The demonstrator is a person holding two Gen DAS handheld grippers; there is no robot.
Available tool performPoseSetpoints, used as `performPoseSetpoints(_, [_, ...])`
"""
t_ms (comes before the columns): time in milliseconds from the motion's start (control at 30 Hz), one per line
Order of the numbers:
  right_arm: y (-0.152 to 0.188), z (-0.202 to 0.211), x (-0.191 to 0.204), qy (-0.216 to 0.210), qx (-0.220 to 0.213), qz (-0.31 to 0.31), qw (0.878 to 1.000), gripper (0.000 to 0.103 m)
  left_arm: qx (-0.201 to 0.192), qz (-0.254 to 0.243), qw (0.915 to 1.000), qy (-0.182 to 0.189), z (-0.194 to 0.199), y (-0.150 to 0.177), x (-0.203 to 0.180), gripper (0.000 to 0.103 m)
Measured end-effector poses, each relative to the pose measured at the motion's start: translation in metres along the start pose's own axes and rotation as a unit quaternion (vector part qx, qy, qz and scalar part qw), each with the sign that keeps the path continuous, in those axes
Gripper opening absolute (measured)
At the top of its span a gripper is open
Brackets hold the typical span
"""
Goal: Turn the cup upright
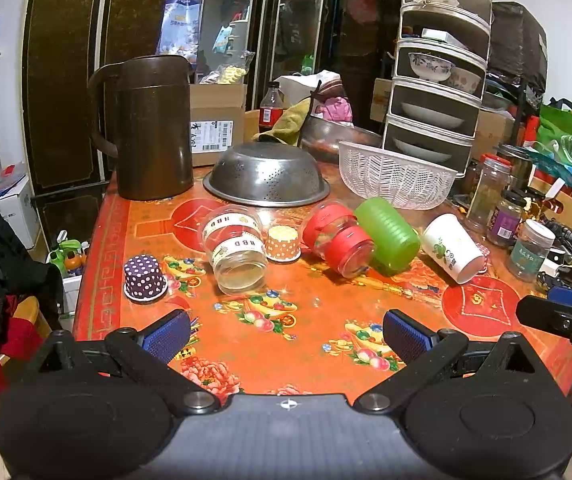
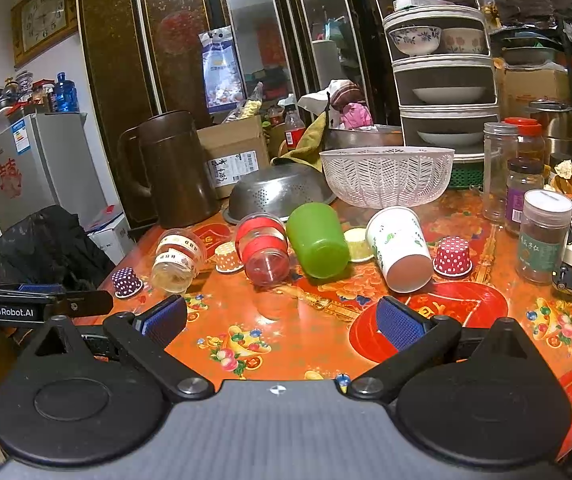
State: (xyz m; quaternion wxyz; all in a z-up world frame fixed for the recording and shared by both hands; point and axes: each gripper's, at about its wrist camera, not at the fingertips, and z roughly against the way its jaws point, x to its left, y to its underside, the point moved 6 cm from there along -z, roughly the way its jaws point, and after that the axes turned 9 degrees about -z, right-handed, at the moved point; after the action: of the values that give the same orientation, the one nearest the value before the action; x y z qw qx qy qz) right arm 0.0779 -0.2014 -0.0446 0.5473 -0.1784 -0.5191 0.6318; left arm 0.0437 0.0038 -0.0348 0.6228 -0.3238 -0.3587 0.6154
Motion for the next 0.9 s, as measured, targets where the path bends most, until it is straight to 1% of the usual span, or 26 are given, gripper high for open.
performPoseSetpoints(733, [0.0008,-0.0002,0.0027,-0.003,0.002,-0.003,1.0,0.102,0.0,0.003,1.0,-0.001,0.0011,0.0004,0.0036,0.103])
performPoseSetpoints(900, [0.0012,0.0018,0.0043,-0.004,-0.016,0.008,1.0,0.102,0.001,0.001,1.0,-0.002,0.0012,0.0008,0.0025,0.103])
